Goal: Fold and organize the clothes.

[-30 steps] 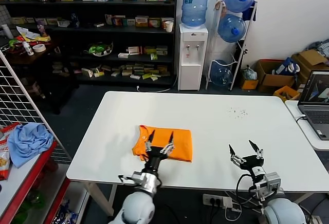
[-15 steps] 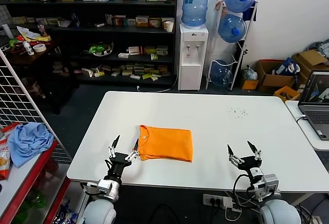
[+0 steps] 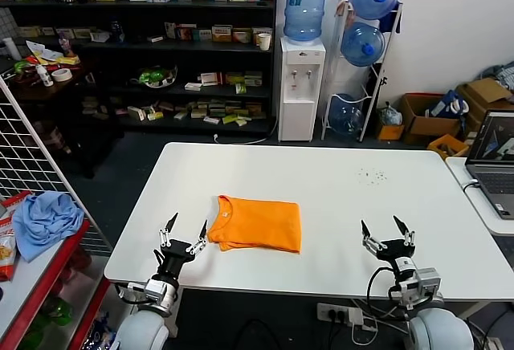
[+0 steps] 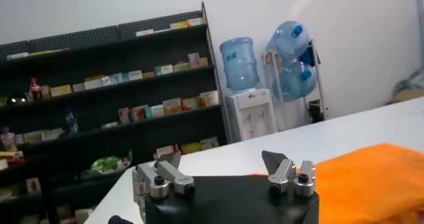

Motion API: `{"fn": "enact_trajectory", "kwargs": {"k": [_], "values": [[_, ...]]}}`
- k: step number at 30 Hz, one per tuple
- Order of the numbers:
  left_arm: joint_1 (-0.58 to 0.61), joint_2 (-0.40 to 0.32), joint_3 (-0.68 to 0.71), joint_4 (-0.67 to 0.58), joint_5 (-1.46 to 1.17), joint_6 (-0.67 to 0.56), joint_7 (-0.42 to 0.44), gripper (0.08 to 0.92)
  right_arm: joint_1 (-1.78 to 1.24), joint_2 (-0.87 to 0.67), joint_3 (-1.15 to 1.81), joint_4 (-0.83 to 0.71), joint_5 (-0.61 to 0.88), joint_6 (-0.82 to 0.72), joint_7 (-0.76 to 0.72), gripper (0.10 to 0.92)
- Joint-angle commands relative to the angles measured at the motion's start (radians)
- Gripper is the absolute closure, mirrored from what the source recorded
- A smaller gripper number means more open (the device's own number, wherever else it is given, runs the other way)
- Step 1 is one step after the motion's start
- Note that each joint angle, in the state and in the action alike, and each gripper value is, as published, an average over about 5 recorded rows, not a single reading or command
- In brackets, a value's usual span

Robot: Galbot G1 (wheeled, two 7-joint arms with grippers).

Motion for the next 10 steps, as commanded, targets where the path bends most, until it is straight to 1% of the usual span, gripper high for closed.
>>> {"fn": "enact_trajectory", "kwargs": {"k": [1, 10], "values": [[0.017, -0.01, -0.035, -0.02, 0.048, 0.059, 0.019, 0.177, 0.013, 0.03, 0.03, 0.01, -0.006, -0.033, -0.006, 0.203], [0.029, -0.003, -0.055, -0.048, 0.044, 0.077, 0.032, 0.177, 0.018, 0.034, 0.033, 0.007, -0.009, -0.033, -0.006, 0.203]]}}
